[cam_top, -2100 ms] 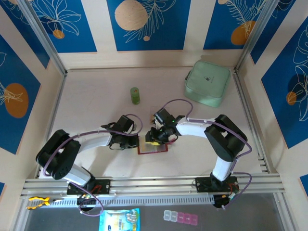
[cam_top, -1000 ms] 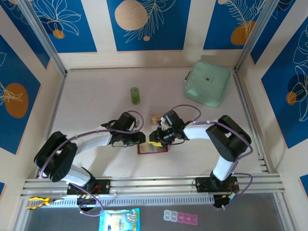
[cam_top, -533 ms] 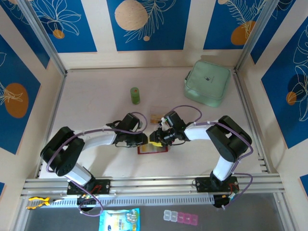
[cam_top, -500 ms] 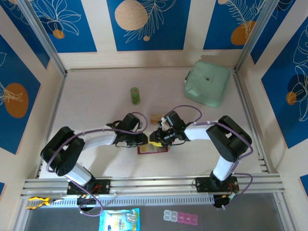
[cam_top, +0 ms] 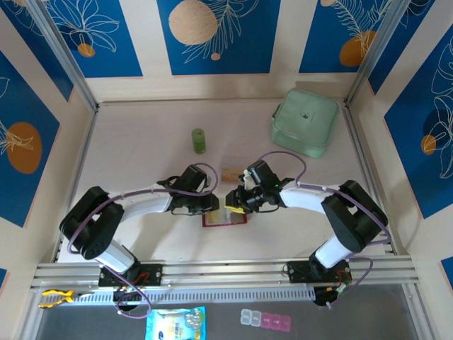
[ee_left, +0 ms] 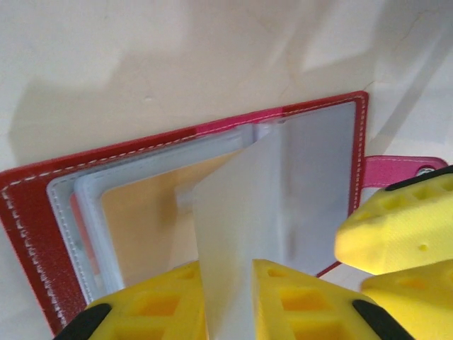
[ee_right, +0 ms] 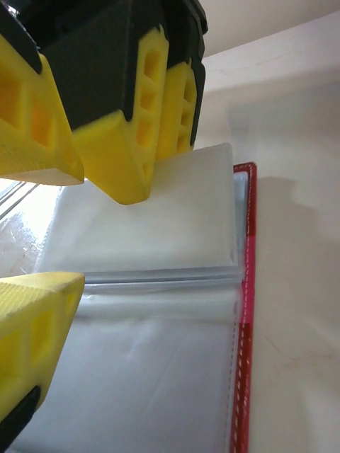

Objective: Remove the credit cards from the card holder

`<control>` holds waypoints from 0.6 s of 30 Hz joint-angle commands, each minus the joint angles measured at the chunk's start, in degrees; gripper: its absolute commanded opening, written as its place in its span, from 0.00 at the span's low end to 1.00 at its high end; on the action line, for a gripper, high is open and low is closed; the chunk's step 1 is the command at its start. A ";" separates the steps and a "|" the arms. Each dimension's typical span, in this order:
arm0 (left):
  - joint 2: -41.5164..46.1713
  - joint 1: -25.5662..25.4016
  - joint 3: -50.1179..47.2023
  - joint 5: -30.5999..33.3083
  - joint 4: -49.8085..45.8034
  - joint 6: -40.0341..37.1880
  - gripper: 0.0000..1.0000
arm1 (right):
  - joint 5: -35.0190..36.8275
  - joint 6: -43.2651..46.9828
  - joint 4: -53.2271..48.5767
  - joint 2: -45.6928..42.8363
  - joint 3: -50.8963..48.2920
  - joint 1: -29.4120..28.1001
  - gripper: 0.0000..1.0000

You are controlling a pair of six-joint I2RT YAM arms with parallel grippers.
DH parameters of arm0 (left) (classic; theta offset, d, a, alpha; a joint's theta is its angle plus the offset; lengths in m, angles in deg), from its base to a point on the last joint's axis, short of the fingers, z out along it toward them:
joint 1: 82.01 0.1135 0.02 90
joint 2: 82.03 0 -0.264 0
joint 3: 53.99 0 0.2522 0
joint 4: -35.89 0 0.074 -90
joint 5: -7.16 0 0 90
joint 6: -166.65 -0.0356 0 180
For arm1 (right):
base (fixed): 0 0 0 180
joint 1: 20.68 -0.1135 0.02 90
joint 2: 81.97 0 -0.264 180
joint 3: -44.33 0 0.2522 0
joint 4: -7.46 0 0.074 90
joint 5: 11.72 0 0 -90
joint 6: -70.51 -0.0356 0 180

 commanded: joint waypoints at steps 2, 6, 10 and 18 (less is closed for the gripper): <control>1.39 -1.18 3.20 -0.56 -1.10 0.51 0.24 | 1.96 2.78 -6.90 -4.70 -1.09 1.52 0.38; 0.02 -1.94 5.50 -0.72 -1.19 0.52 0.29 | 2.91 3.84 -9.84 -8.30 -1.32 3.12 0.38; -2.52 -2.90 8.19 -1.56 -1.44 0.43 0.34 | 3.17 4.66 -11.63 -11.10 -1.96 4.83 0.38; -7.17 -4.64 11.98 -2.11 -1.18 0.55 0.47 | 2.50 5.94 -13.56 -13.29 -2.31 7.49 0.39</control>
